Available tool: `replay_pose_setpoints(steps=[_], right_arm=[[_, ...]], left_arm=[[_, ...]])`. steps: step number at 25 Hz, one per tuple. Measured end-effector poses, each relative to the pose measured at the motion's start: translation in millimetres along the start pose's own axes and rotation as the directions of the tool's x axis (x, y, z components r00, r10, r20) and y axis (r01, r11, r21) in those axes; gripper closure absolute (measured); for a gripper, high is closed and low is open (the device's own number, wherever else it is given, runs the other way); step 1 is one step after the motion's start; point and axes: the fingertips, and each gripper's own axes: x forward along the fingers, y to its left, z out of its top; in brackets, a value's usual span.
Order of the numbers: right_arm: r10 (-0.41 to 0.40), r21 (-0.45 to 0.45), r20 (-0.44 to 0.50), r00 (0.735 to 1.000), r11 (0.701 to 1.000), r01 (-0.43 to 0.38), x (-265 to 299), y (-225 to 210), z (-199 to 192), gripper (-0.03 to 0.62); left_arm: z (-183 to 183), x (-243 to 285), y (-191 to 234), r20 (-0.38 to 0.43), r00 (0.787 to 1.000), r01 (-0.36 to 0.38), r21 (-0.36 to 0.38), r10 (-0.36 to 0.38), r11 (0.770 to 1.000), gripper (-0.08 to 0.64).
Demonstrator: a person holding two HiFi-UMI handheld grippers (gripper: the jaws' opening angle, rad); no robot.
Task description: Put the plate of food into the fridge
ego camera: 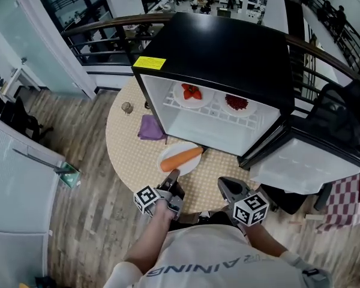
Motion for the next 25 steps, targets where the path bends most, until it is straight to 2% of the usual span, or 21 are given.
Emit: replay_pose_setpoints(steps=[8,14,20,25], right_arm=[[-0.090,0.052,-0.010,0.996,0.994,0.091,6,-6,-5,0.570],[-0.122,0.054,-0.036,0.992,0.991,0.124,8,-6,-8,0.571],[-0.165,0.076,-0.063,0.984,0.983,0.169,3,-15,-19,0.571],[-0.160,0.078,-0.069,0.985,0.983,0.165,8,-17,-18,0.571]], left_arm=[[28,86,20,-0.052,0.997,-0.060,0.056,0.063,0.997,0.528],[39,140,28,-0.060,0.995,-0.081,-0.001,0.081,0.997,0.528],[46,184,33,-0.062,0.993,-0.098,-0.005,0.097,0.995,0.525],[54,201,38,-0.050,0.990,-0.132,0.007,0.132,0.991,0.525]])
